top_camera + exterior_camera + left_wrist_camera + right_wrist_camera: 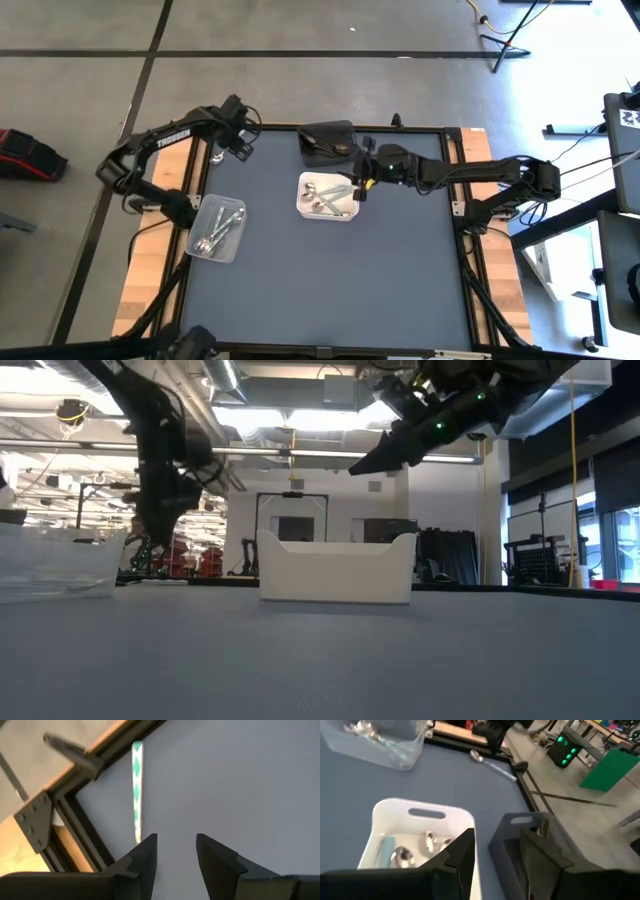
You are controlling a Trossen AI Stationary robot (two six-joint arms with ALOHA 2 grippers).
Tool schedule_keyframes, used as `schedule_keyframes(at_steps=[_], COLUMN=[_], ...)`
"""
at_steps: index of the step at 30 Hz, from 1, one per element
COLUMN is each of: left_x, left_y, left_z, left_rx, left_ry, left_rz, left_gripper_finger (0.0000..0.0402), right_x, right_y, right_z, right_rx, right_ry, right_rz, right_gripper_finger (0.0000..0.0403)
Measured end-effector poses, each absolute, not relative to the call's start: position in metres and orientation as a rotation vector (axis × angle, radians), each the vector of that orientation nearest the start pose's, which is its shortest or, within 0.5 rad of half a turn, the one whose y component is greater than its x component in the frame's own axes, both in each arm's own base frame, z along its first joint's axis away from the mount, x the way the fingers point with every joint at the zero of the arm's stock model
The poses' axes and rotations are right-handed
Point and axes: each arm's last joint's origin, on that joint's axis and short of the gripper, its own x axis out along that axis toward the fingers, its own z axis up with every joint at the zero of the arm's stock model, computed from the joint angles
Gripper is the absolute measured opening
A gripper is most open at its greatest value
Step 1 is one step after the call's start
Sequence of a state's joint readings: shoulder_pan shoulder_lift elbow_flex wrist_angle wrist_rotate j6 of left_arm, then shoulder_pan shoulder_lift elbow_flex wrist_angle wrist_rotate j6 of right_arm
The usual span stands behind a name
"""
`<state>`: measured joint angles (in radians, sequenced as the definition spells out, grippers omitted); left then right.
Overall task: Sort silverware by color (type)
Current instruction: Put the white green spoon into the transparent bin
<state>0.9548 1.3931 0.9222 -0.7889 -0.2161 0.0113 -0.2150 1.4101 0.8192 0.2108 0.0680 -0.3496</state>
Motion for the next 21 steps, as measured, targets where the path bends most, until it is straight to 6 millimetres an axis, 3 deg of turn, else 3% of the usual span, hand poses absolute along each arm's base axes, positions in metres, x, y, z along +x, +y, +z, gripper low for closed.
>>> schedule_keyframes(at_steps=[10,13,21], left_x=[0.129,0.136,0.141], left_y=[0.242,0.253,0.271], left_z=[0.172,0.173,0.154], left_rx=[-0.559,-0.532,-0.518], left_ry=[1.339,1.301,1.392], left_rz=[1.039,1.054,1.107], left_gripper_finger=[0.0131,0.0131,0.0131], right_x=[0.294,0.294,0.302], right_y=[-0.088,-0.088,-0.089], right_z=[0.249,0.25,0.244], right_rx=[-0.324,-0.343,-0.349], right_ry=[0.331,0.322,0.298], right_rz=[-0.179,-0.164,-0.156], right_gripper_finger=[0.0144,0.0144,0.0144])
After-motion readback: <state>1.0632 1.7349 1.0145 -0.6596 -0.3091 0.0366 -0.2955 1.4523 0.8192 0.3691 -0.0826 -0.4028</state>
